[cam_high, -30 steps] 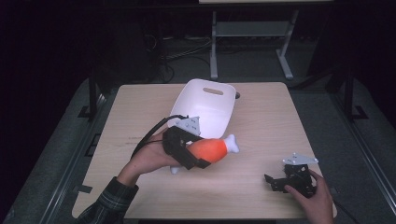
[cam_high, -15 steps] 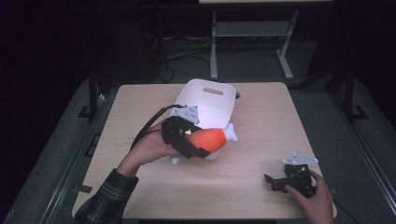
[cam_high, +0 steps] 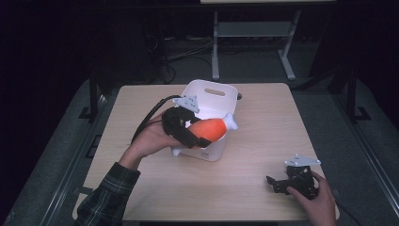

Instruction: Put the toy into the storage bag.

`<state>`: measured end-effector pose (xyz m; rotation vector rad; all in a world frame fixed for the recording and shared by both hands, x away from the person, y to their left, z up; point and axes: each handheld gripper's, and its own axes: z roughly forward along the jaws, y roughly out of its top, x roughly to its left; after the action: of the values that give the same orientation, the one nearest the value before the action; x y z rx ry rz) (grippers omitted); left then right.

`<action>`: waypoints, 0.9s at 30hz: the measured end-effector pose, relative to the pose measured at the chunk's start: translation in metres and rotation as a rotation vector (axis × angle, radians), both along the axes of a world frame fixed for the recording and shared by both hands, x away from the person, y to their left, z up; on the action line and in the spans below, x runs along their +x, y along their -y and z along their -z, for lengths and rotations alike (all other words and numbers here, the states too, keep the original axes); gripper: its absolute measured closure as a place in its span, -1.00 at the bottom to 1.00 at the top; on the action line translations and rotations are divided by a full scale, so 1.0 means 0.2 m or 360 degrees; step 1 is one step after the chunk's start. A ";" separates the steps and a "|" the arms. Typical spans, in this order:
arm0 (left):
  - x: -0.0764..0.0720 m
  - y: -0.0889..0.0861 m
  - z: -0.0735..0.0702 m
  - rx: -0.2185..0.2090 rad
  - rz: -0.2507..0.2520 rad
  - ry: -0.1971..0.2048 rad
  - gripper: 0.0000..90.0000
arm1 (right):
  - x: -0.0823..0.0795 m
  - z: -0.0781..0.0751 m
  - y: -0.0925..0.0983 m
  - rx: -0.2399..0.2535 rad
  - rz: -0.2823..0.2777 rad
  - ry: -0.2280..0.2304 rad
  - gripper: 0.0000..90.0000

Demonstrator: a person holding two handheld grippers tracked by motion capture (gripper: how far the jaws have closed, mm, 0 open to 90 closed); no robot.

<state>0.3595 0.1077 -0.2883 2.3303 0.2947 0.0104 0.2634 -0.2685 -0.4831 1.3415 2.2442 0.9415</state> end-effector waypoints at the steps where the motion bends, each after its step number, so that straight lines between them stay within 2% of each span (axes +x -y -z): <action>1: 0.01 0.00 0.00 -0.0007 -0.0011 -0.0004 -0.49 | 0.00 0.00 0.00 0.0000 -0.0001 0.0000 -0.99; 6: 0.05 -0.01 -0.01 -0.0019 -0.0087 -0.0005 -0.49 | 0.00 0.00 0.00 0.0000 0.0000 0.0000 -0.99; 12: 0.10 -0.02 0.00 -0.0021 -0.0212 -0.0007 -0.49 | 0.00 0.00 0.00 0.0000 -0.0002 0.0000 -0.99; 13: 0.11 -0.03 0.00 -0.0039 -0.0243 -0.0015 -0.49 | 0.00 0.00 0.00 -0.0001 -0.0002 0.0000 -0.99; 27: 0.24 -0.06 0.03 -0.0003 -0.0526 -0.0014 -0.49 | 0.00 0.00 0.00 0.0002 -0.0002 -0.0002 -0.99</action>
<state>0.4067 0.1195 -0.2937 2.2549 0.6801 0.1623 0.2634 -0.2685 -0.4830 1.3418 2.2456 0.9426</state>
